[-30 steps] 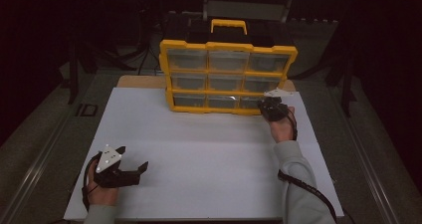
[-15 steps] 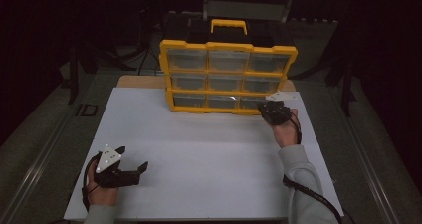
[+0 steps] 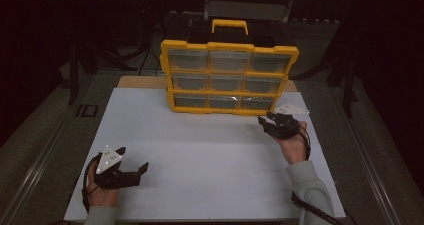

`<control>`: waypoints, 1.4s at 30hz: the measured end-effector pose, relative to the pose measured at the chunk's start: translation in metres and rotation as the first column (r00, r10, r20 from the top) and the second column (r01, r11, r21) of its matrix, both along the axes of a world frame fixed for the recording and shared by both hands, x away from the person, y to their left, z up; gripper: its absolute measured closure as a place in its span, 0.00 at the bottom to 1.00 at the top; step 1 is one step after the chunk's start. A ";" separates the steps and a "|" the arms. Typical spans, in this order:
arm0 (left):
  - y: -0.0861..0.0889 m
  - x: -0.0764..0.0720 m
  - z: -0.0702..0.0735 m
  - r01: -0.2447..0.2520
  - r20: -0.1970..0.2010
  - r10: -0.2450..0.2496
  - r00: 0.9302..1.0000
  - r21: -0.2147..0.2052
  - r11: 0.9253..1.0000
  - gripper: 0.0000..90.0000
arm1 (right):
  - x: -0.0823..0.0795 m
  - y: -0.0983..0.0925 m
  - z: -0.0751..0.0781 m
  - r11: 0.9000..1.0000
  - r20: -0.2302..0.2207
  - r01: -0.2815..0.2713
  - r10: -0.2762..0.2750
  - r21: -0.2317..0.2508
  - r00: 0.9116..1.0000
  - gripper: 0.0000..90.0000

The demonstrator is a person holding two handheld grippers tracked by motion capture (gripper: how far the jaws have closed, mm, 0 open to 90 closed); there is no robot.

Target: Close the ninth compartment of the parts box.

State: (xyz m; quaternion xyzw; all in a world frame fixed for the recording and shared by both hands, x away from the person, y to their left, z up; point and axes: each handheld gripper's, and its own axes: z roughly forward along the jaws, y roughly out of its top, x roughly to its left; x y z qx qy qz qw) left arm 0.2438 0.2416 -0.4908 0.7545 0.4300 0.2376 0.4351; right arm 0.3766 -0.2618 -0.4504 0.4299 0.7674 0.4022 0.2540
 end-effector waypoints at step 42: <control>0.001 -0.007 0.004 -0.012 0.021 0.012 1.000 0.018 1.000 0.05 | -0.115 -0.034 -0.030 0.992 0.020 -0.045 0.043 0.118 0.999 0.11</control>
